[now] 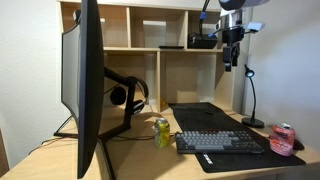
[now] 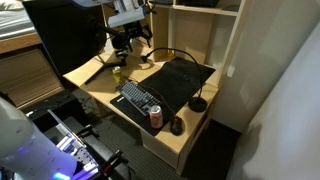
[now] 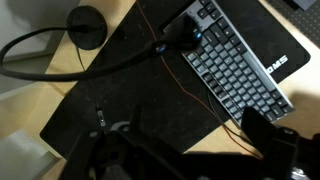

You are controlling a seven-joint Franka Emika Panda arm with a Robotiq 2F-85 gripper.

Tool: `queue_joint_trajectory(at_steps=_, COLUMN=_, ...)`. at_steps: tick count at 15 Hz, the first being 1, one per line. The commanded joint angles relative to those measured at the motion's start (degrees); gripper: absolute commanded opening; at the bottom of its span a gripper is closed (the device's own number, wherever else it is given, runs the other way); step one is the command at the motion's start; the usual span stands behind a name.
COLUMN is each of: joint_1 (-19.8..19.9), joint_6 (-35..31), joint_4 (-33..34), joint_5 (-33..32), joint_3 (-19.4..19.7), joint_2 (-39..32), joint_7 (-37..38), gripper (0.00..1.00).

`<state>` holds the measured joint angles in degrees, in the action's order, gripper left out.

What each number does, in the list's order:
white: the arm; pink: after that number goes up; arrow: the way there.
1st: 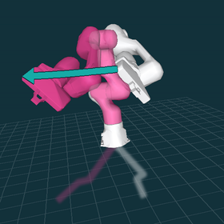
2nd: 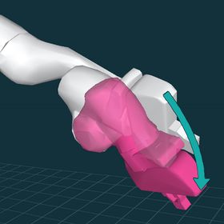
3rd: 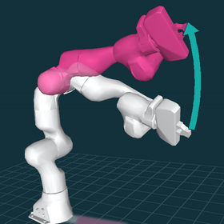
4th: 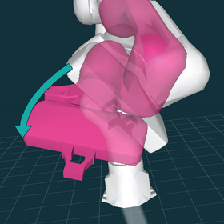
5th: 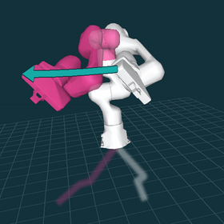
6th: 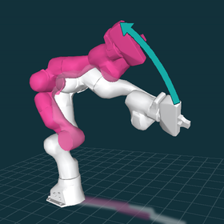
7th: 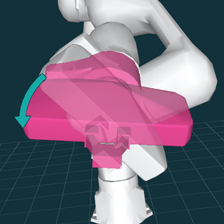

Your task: Turn on the desk lamp

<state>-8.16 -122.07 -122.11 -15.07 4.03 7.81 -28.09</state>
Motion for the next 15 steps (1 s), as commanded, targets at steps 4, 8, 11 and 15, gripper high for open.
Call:
queue_joint_trajectory(at_steps=4, joint_1=2.84, joint_6=0.12, joint_4=12.67, joint_5=-0.07, joint_3=-3.26, joint_2=-12.25, joint_7=5.6, gripper=1.0)
queue_joint_trajectory(at_steps=8, joint_1=3.14, joint_6=0.15, joint_4=12.28, joint_5=-0.07, joint_3=-3.6, joint_2=-11.91, joint_7=5.58, gripper=1.0)
queue_joint_trajectory(at_steps=11, joint_1=3.19, joint_6=-3.26, joint_4=13.09, joint_5=1.37, joint_3=-4.55, joint_2=-14.8, joint_7=-4.73, gripper=1.0)
queue_joint_trajectory(at_steps=15, joint_1=2.95, joint_6=-5.36, joint_4=26.3, joint_5=-0.05, joint_3=-2.58, joint_2=-26.91, joint_7=-12.83, gripper=1.0)
